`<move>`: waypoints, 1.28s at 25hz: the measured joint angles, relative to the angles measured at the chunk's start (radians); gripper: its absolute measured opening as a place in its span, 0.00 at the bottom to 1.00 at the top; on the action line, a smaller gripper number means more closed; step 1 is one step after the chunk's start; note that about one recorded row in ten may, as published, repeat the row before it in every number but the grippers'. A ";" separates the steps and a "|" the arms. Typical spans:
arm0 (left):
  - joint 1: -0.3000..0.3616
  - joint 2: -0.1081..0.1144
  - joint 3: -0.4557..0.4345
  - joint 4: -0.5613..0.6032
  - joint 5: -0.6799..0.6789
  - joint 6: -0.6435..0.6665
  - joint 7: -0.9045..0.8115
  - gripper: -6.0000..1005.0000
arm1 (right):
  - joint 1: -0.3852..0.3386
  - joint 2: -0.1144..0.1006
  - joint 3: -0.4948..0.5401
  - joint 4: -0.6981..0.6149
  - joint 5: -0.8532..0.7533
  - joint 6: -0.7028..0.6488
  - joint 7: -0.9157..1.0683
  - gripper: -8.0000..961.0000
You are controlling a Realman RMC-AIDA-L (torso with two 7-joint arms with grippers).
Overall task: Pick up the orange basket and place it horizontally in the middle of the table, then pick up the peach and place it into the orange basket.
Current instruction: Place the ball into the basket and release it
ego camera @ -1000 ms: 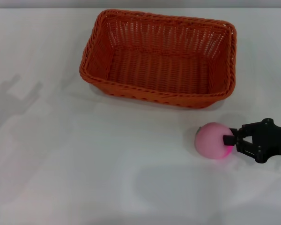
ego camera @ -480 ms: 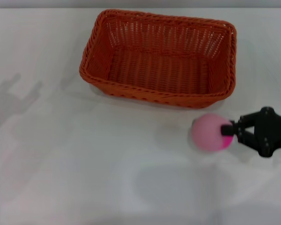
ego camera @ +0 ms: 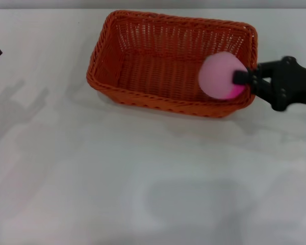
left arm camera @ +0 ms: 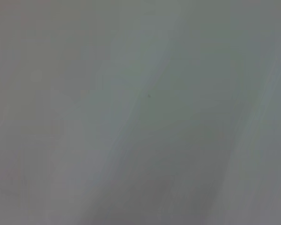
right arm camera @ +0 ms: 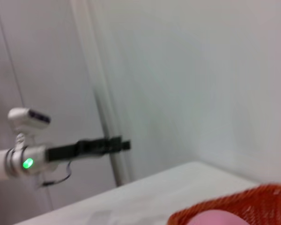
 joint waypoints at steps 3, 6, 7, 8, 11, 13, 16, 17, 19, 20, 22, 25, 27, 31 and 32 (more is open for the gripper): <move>-0.002 -0.001 0.002 0.000 0.000 0.000 0.006 0.76 | 0.044 0.001 -0.036 0.030 0.004 -0.076 -0.005 0.08; -0.002 -0.001 0.003 0.000 0.000 0.000 0.010 0.76 | 0.079 0.002 -0.082 0.051 0.005 -0.152 -0.016 0.10; -0.002 -0.001 0.002 0.001 0.000 0.000 0.015 0.76 | 0.086 0.002 -0.096 0.055 0.005 -0.176 -0.021 0.11; -0.002 -0.001 0.001 0.003 -0.001 0.000 0.020 0.76 | 0.090 0.003 -0.107 0.057 0.005 -0.199 -0.025 0.11; -0.005 0.000 -0.001 0.017 -0.002 0.000 0.036 0.76 | 0.094 0.003 -0.134 0.058 0.008 -0.268 -0.035 0.13; -0.006 0.000 -0.003 0.020 -0.002 0.000 0.041 0.76 | 0.096 0.004 -0.146 0.059 0.009 -0.309 -0.037 0.14; -0.010 0.001 -0.005 0.021 -0.003 0.000 0.056 0.75 | 0.098 0.004 -0.157 0.065 0.017 -0.338 -0.045 0.16; -0.011 0.001 -0.005 0.021 -0.003 0.000 0.057 0.76 | 0.099 0.004 -0.158 0.067 0.020 -0.341 -0.047 0.17; -0.013 0.001 -0.005 0.022 -0.004 0.002 0.060 0.76 | 0.101 0.004 -0.159 0.069 0.023 -0.345 -0.049 0.18; -0.016 0.002 -0.005 0.022 -0.005 0.005 0.060 0.76 | 0.101 0.004 -0.159 0.070 0.026 -0.349 -0.049 0.18; -0.023 0.003 -0.005 0.022 -0.005 0.009 0.061 0.76 | 0.102 0.004 -0.159 0.079 0.040 -0.357 -0.052 0.23; -0.030 0.004 -0.005 0.022 -0.005 0.012 0.061 0.75 | 0.101 0.004 -0.160 0.094 0.066 -0.360 -0.059 0.36; -0.032 0.004 -0.005 0.021 -0.005 0.013 0.061 0.75 | 0.100 0.004 -0.159 0.096 0.073 -0.356 -0.058 0.49; -0.032 0.005 -0.006 0.017 -0.005 0.015 0.061 0.76 | 0.094 0.001 -0.148 0.085 0.085 -0.322 -0.050 0.69; -0.032 0.005 -0.009 0.016 -0.005 0.017 0.061 0.76 | 0.091 -0.001 -0.143 0.083 0.092 -0.306 -0.050 0.70</move>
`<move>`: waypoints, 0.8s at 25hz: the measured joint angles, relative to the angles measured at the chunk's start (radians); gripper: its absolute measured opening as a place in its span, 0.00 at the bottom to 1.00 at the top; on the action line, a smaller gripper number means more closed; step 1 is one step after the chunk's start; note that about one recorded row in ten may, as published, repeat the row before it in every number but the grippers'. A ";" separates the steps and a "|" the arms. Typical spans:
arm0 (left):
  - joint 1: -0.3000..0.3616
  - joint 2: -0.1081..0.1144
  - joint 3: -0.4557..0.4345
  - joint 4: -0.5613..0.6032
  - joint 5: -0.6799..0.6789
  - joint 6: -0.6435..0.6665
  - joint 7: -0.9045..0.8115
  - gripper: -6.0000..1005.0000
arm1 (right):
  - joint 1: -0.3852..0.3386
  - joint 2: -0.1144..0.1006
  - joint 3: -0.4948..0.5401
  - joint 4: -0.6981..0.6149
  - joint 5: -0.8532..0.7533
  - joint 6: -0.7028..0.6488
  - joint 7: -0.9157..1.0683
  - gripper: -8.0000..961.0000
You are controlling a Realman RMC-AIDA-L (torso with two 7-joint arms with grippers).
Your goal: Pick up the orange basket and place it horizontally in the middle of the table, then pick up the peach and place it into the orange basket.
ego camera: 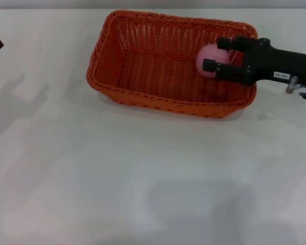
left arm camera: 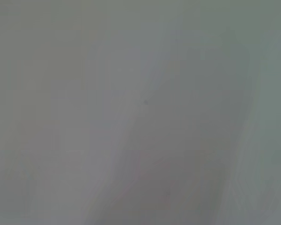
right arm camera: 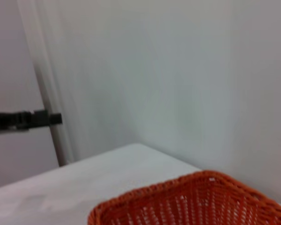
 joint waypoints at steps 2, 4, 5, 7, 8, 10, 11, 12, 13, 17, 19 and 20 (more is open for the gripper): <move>0.000 0.000 -0.005 0.000 0.000 0.005 0.005 0.76 | -0.010 -0.003 0.020 -0.011 0.006 0.025 0.004 0.73; -0.002 0.000 -0.007 0.000 0.000 0.008 0.022 0.76 | -0.034 -0.004 0.053 -0.041 0.004 0.039 0.011 0.75; -0.004 0.000 -0.007 0.000 -0.002 0.009 0.035 0.76 | -0.053 -0.005 0.071 -0.060 0.001 0.042 0.017 0.77; -0.004 0.000 -0.007 0.003 -0.016 0.009 0.059 0.76 | -0.087 -0.005 0.102 -0.098 0.000 0.044 0.022 0.80; -0.003 -0.001 -0.007 0.006 -0.025 0.009 0.071 0.76 | -0.108 -0.006 0.126 -0.119 0.000 0.045 0.022 0.81; 0.002 -0.002 -0.007 0.009 -0.043 0.010 0.099 0.76 | -0.138 -0.006 0.177 -0.136 0.000 0.057 0.014 0.81; 0.003 -0.003 -0.007 0.013 -0.053 0.011 0.115 0.76 | -0.154 -0.006 0.216 -0.138 0.000 0.067 0.003 0.81; 0.004 -0.003 -0.007 0.017 -0.059 0.011 0.126 0.76 | -0.165 -0.006 0.250 -0.137 0.000 0.080 -0.008 0.81; 0.006 -0.003 -0.007 0.031 -0.076 0.011 0.149 0.76 | -0.179 -0.006 0.288 -0.132 -0.001 0.093 -0.025 0.81; 0.014 -0.002 -0.017 0.075 -0.134 0.011 0.242 0.75 | -0.220 -0.007 0.448 -0.072 0.001 0.143 -0.121 0.80; 0.023 -0.004 -0.032 0.091 -0.155 0.009 0.293 0.75 | -0.233 -0.006 0.526 -0.022 0.002 0.161 -0.169 0.80; 0.028 -0.004 -0.040 0.097 -0.167 0.007 0.316 0.75 | -0.240 -0.007 0.563 0.006 0.002 0.169 -0.196 0.80</move>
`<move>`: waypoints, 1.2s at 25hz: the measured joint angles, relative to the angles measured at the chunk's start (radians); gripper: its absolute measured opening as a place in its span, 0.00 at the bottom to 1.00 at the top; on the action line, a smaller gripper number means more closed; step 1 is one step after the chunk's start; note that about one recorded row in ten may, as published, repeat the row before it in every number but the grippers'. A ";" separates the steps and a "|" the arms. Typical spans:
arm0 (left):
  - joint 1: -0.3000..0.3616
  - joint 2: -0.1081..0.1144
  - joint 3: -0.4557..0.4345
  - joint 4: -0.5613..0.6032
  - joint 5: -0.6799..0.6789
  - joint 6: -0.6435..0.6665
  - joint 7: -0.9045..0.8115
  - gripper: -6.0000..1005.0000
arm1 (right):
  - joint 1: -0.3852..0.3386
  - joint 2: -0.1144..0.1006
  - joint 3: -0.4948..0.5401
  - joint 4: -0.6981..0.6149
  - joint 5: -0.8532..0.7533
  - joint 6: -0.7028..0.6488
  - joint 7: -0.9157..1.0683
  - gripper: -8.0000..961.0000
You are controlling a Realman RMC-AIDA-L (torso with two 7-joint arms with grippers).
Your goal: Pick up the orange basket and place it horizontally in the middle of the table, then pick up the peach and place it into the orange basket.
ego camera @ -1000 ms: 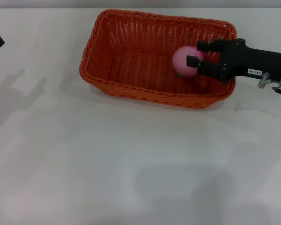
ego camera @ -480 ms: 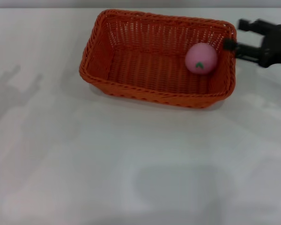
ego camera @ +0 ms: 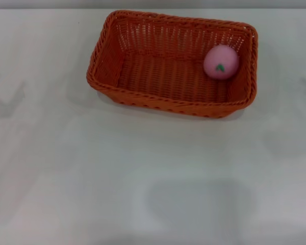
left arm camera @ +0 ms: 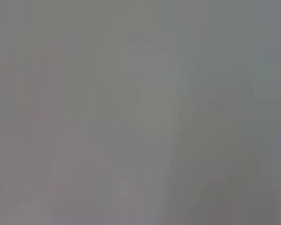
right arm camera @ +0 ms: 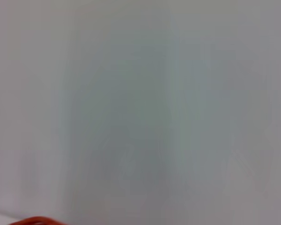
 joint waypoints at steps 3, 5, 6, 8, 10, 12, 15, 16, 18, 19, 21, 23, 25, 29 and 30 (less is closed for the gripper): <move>0.018 0.000 -0.008 0.024 -0.051 -0.007 0.070 0.75 | -0.018 -0.007 0.082 0.082 0.001 0.017 -0.085 0.80; 0.030 0.000 -0.008 0.030 -0.078 -0.009 0.101 0.75 | -0.032 -0.011 0.134 0.140 0.004 0.027 -0.144 0.80; 0.040 0.000 -0.008 0.030 -0.094 -0.009 0.116 0.75 | -0.040 -0.011 0.156 0.162 0.005 0.031 -0.166 0.80; 0.054 0.000 -0.009 0.034 -0.120 -0.009 0.134 0.76 | -0.054 -0.010 0.204 0.204 0.006 0.040 -0.212 0.80; 0.066 0.000 -0.009 0.051 -0.161 -0.010 0.159 0.76 | -0.067 -0.005 0.243 0.239 0.007 0.049 -0.249 0.80; 0.075 0.001 -0.009 0.067 -0.191 -0.011 0.183 0.76 | -0.079 0.000 0.269 0.264 0.007 0.063 -0.286 0.80; 0.086 0.000 -0.009 0.073 -0.206 -0.011 0.198 0.76 | -0.089 0.003 0.280 0.295 0.010 0.088 -0.327 0.80; 0.087 0.000 -0.009 0.074 -0.208 -0.011 0.199 0.76 | -0.090 0.003 0.284 0.304 0.011 0.095 -0.335 0.80; 0.088 0.000 -0.009 0.076 -0.209 -0.012 0.200 0.76 | -0.091 0.003 0.288 0.313 0.011 0.102 -0.339 0.80; 0.088 0.000 -0.009 0.076 -0.210 -0.012 0.200 0.76 | -0.091 0.004 0.288 0.314 0.011 0.104 -0.340 0.80; 0.088 0.000 -0.009 0.076 -0.210 -0.012 0.200 0.76 | -0.090 0.006 0.289 0.315 0.011 0.109 -0.340 0.80; 0.088 0.000 -0.009 0.076 -0.211 -0.013 0.201 0.76 | -0.087 0.007 0.289 0.316 0.011 0.114 -0.340 0.80; 0.088 0.000 -0.009 0.076 -0.211 -0.017 0.201 0.76 | -0.083 0.007 0.289 0.316 0.009 0.115 -0.338 0.80; 0.087 0.000 -0.009 0.078 -0.211 -0.020 0.201 0.76 | -0.081 0.008 0.289 0.321 0.006 0.115 -0.339 0.80; 0.087 0.000 -0.009 0.078 -0.211 -0.021 0.201 0.76 | -0.081 0.008 0.289 0.323 0.007 0.115 -0.340 0.80</move>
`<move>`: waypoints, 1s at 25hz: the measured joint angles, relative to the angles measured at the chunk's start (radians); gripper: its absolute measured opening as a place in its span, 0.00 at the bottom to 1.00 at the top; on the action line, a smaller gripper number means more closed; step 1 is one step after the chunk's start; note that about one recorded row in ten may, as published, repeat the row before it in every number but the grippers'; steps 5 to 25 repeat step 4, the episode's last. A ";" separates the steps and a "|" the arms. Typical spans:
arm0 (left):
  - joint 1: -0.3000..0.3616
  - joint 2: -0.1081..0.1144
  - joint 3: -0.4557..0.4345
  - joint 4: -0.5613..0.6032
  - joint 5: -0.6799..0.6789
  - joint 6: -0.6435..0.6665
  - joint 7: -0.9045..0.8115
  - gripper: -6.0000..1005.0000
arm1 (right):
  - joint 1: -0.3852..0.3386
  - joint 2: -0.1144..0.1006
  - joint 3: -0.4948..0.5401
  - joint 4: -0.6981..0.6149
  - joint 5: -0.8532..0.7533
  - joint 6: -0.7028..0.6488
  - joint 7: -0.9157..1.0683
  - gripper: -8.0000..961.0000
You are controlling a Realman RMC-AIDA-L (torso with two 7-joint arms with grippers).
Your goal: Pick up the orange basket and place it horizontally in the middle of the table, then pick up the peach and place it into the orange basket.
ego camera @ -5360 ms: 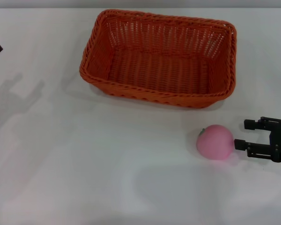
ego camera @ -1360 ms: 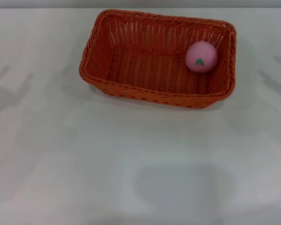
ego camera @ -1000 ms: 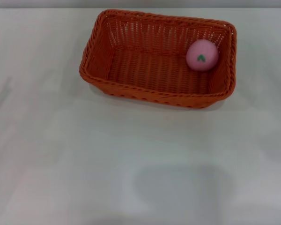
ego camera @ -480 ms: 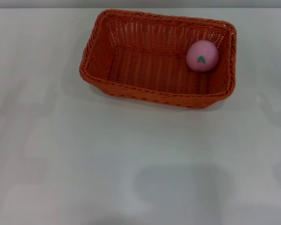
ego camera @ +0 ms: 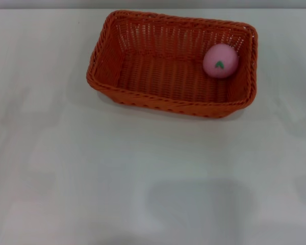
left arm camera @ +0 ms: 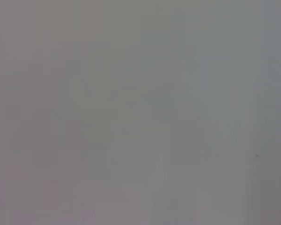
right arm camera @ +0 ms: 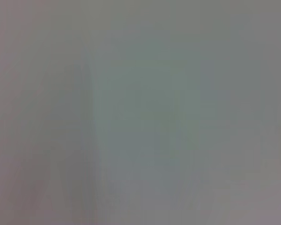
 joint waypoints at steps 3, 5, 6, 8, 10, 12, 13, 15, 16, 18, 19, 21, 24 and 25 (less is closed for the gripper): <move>0.000 0.000 0.000 0.000 0.000 -0.001 0.000 0.76 | 0.000 0.000 0.000 0.005 0.002 0.000 -0.001 0.80; 0.000 0.000 0.000 0.000 0.000 -0.001 0.000 0.76 | 0.000 0.000 0.001 0.005 0.002 -0.001 -0.001 0.80; 0.000 0.000 0.000 0.000 0.000 -0.001 0.000 0.76 | 0.000 0.000 0.001 0.005 0.002 -0.001 -0.001 0.80; 0.000 0.000 0.000 0.000 0.000 -0.001 0.000 0.76 | 0.000 0.000 0.001 0.005 0.002 -0.001 -0.001 0.80; 0.000 0.000 0.000 0.000 0.000 -0.001 0.000 0.76 | 0.000 0.000 0.001 0.005 0.002 -0.001 -0.001 0.80; 0.000 0.000 0.000 0.000 0.000 -0.001 0.000 0.76 | 0.000 0.000 0.001 0.005 0.002 -0.001 -0.001 0.80; 0.000 0.000 0.000 0.000 0.000 -0.001 0.000 0.76 | 0.000 0.000 0.001 0.005 0.002 -0.001 -0.001 0.80; 0.000 0.000 0.000 0.000 0.000 -0.001 0.000 0.76 | 0.000 0.000 0.001 0.005 0.002 -0.001 -0.001 0.80; 0.000 0.000 0.000 0.000 0.000 -0.001 0.000 0.76 | 0.000 0.000 0.001 0.005 0.002 -0.001 -0.001 0.80; 0.000 0.000 0.000 0.000 0.000 -0.001 0.000 0.76 | 0.000 0.000 0.001 0.005 0.002 -0.001 -0.001 0.80; 0.000 0.000 0.000 0.000 0.000 -0.001 0.000 0.76 | 0.000 0.000 0.001 0.005 0.002 -0.001 -0.001 0.80; 0.000 0.000 0.000 0.000 0.000 -0.001 0.000 0.76 | 0.000 0.000 0.001 0.005 0.002 -0.001 -0.001 0.80; 0.000 0.000 0.000 0.000 0.000 -0.001 0.000 0.76 | 0.000 0.000 0.001 0.005 0.002 -0.001 -0.001 0.80; 0.000 0.000 0.000 0.000 0.000 -0.001 0.000 0.76 | 0.000 0.000 0.001 0.005 0.002 -0.001 -0.001 0.80</move>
